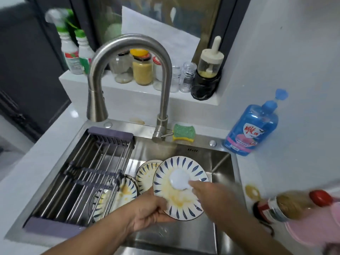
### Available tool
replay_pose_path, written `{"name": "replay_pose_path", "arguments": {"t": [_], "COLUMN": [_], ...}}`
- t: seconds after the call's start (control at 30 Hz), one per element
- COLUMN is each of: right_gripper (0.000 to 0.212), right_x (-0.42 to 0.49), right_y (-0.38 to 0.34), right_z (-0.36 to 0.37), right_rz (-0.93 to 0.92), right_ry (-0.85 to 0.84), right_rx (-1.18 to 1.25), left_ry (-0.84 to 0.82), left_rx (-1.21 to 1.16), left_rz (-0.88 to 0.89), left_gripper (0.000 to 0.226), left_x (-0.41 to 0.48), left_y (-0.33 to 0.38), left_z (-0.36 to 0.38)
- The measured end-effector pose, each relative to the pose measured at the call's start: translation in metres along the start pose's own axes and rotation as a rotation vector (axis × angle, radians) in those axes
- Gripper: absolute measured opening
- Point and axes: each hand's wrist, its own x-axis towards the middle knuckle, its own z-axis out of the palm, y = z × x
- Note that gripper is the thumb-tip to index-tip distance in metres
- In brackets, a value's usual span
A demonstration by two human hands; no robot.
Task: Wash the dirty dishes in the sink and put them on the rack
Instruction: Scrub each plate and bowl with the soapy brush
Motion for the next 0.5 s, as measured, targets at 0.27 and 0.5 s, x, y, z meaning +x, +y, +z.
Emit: {"name": "replay_pose_path", "arguments": {"t": [0.27,0.5], "right_gripper": [0.036,0.038], "right_x": [-0.019,-0.043], "right_y": [-0.06,-0.041], "right_z": [-0.024,-0.04], "right_rz": [-0.021,0.083], "right_ry": [-0.029,-0.004], "right_rx": [0.236,0.067], "left_ry": [-0.027,-0.038], "left_rx": [0.009,-0.112], "left_rz": [0.106,0.212], "left_gripper": [0.064,0.058], "left_x": [-0.057,-0.082], "left_y": [0.018,0.035], "left_z": [0.007,0.007]}}
